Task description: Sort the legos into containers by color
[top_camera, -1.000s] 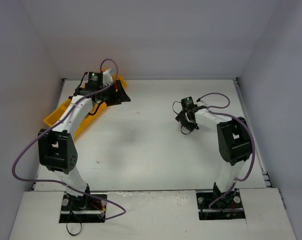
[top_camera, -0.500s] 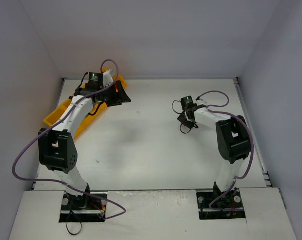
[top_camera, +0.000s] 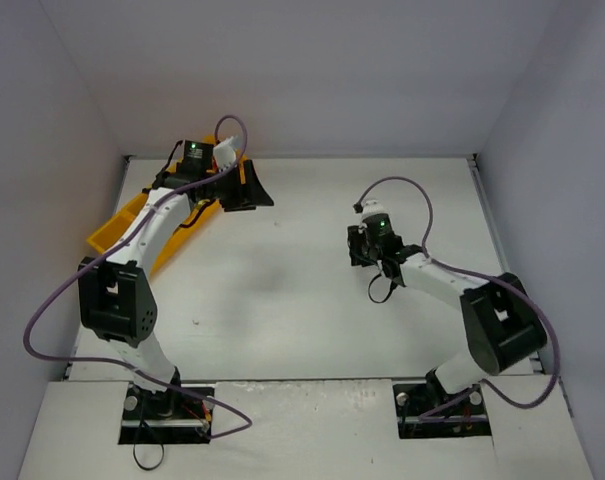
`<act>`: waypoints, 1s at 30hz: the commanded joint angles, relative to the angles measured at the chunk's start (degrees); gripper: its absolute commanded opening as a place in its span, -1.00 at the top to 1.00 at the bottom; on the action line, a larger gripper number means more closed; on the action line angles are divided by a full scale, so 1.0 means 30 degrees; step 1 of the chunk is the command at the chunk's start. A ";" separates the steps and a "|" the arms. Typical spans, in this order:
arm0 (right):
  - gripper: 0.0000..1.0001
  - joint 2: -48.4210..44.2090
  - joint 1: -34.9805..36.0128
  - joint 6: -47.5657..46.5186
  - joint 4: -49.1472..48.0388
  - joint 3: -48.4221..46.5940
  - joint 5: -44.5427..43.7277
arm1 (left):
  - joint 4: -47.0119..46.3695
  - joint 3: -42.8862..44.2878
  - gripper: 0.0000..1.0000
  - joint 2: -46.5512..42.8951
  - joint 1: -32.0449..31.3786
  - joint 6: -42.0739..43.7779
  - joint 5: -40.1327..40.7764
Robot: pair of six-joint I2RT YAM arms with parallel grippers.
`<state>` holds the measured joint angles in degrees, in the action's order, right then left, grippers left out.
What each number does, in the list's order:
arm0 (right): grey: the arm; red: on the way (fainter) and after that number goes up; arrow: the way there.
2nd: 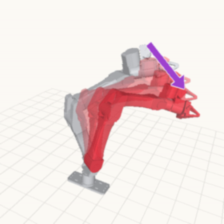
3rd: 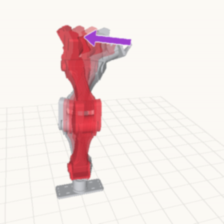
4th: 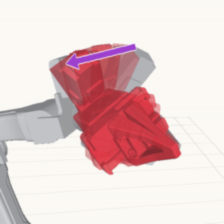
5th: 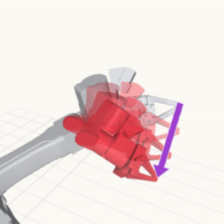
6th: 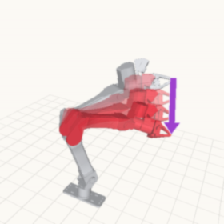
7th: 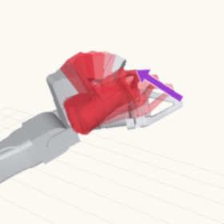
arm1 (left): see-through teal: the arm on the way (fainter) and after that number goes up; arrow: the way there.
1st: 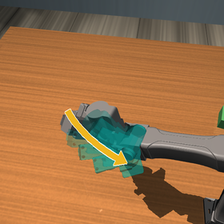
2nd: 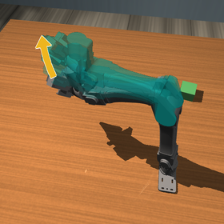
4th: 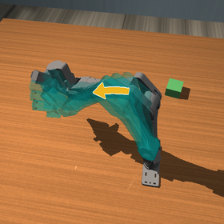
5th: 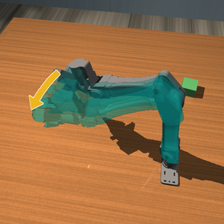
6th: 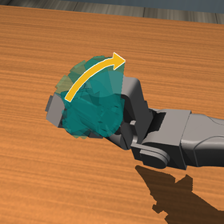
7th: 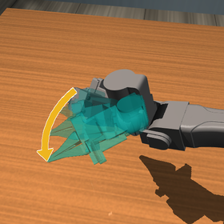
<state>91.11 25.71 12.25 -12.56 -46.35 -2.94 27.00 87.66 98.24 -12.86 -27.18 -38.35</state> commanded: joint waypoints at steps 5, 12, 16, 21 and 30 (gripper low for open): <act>1.00 -0.6051 -0.0281 -0.7480 -0.3756 0.1035 0.5603 | -0.1383 0.1717 -0.20 0.0153 -0.1540 -0.0548 -0.6637; 0.97 -0.7956 -0.0251 -0.8125 -0.2847 0.1035 0.8331 | -0.1618 0.3357 -0.26 0.1472 -0.3795 -0.1194 -0.7902; 0.97 -0.8368 -0.0251 -0.8390 -0.2203 0.0889 0.8684 | -0.1970 0.3740 -0.38 0.1795 -0.4413 -0.1312 -0.6324; 0.97 -0.8602 -0.0280 -0.8507 -0.1908 0.0800 0.9095 | -0.1854 0.4558 -0.42 0.2584 -0.4940 -0.1165 -0.5410; 0.97 -0.8603 -0.0251 -0.8595 -0.1703 0.0479 0.9944 | -0.2409 0.5175 -0.42 0.3523 -0.6112 -0.0667 -0.4737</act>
<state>67.11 24.95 -12.56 -14.94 -42.74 24.58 23.35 99.85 109.65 -30.06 -30.33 -52.75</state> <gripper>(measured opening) 0.349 0.708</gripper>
